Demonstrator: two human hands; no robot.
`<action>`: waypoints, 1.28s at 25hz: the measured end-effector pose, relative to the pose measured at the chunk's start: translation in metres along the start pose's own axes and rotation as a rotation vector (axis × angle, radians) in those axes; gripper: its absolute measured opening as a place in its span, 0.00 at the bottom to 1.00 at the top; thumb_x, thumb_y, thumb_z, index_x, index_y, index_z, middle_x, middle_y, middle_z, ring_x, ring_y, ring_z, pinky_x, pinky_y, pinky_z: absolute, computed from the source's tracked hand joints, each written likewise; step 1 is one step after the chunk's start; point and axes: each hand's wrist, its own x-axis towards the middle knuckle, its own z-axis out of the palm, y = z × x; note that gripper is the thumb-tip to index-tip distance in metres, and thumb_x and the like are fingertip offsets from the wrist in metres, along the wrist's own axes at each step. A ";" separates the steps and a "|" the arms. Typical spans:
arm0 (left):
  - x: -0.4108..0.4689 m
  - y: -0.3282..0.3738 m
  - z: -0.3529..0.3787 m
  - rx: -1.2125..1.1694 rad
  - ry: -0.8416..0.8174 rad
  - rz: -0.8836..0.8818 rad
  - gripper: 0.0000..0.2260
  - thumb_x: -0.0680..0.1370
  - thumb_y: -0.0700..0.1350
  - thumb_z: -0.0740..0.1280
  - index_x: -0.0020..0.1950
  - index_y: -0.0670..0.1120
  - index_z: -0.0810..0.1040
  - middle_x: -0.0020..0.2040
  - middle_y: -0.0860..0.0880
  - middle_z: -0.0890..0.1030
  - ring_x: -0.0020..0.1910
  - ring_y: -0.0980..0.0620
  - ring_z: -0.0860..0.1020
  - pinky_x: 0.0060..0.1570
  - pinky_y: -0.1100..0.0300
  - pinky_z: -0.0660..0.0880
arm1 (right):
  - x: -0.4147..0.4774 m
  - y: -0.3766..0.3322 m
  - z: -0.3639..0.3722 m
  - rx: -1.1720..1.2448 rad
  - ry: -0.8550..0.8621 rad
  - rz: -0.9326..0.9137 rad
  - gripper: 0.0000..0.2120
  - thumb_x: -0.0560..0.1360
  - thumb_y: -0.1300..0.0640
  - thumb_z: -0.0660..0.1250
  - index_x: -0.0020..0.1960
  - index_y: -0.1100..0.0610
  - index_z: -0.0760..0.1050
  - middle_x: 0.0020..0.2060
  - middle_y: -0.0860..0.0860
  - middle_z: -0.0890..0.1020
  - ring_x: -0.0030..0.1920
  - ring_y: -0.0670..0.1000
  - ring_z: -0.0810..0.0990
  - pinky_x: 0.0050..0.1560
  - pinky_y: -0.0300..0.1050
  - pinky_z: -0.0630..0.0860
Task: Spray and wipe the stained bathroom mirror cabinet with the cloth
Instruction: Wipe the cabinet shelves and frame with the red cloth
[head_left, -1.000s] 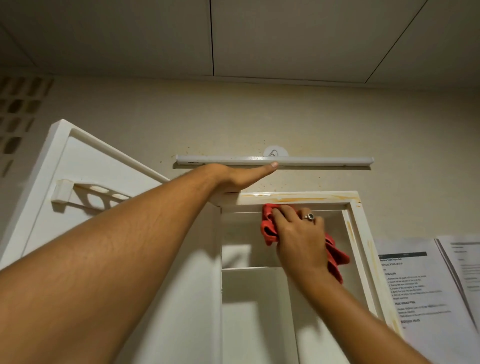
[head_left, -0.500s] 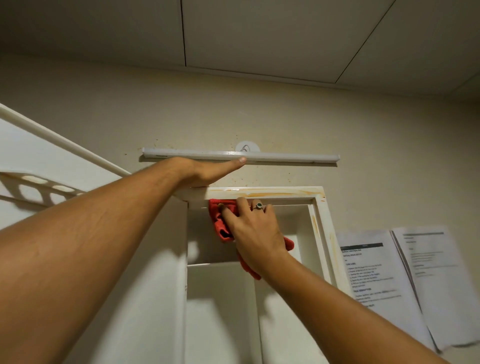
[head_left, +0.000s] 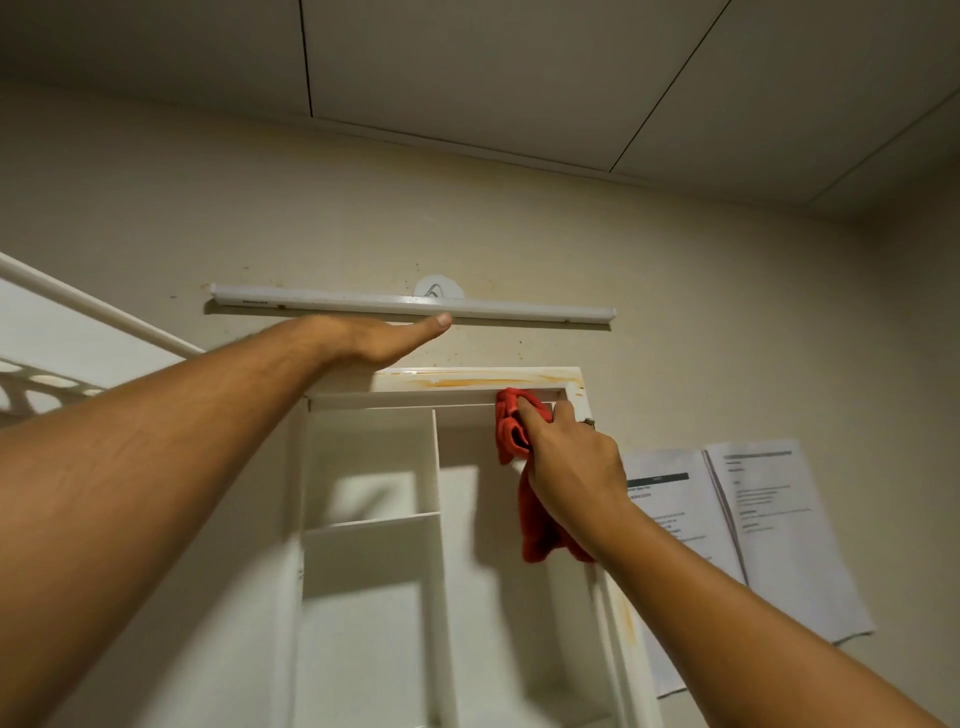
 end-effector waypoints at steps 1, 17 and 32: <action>-0.003 0.010 0.004 0.023 0.027 0.039 0.57 0.65 0.86 0.47 0.79 0.45 0.68 0.78 0.41 0.69 0.76 0.40 0.68 0.76 0.45 0.65 | 0.000 0.005 -0.004 -0.003 -0.007 0.030 0.26 0.81 0.54 0.66 0.77 0.48 0.62 0.55 0.56 0.75 0.40 0.57 0.74 0.41 0.52 0.76; -0.006 0.063 0.055 0.108 -0.005 0.249 0.50 0.72 0.81 0.44 0.85 0.49 0.49 0.84 0.45 0.58 0.81 0.42 0.60 0.76 0.46 0.59 | -0.009 0.000 -0.019 0.213 -0.223 0.323 0.18 0.79 0.57 0.65 0.68 0.53 0.69 0.50 0.54 0.79 0.51 0.59 0.80 0.46 0.50 0.72; -0.008 0.059 0.065 0.111 0.064 0.262 0.55 0.67 0.85 0.41 0.85 0.50 0.50 0.81 0.43 0.65 0.77 0.39 0.66 0.71 0.42 0.67 | 0.015 0.000 -0.017 0.113 -0.113 0.233 0.19 0.79 0.58 0.64 0.69 0.54 0.67 0.43 0.52 0.75 0.43 0.58 0.79 0.42 0.52 0.74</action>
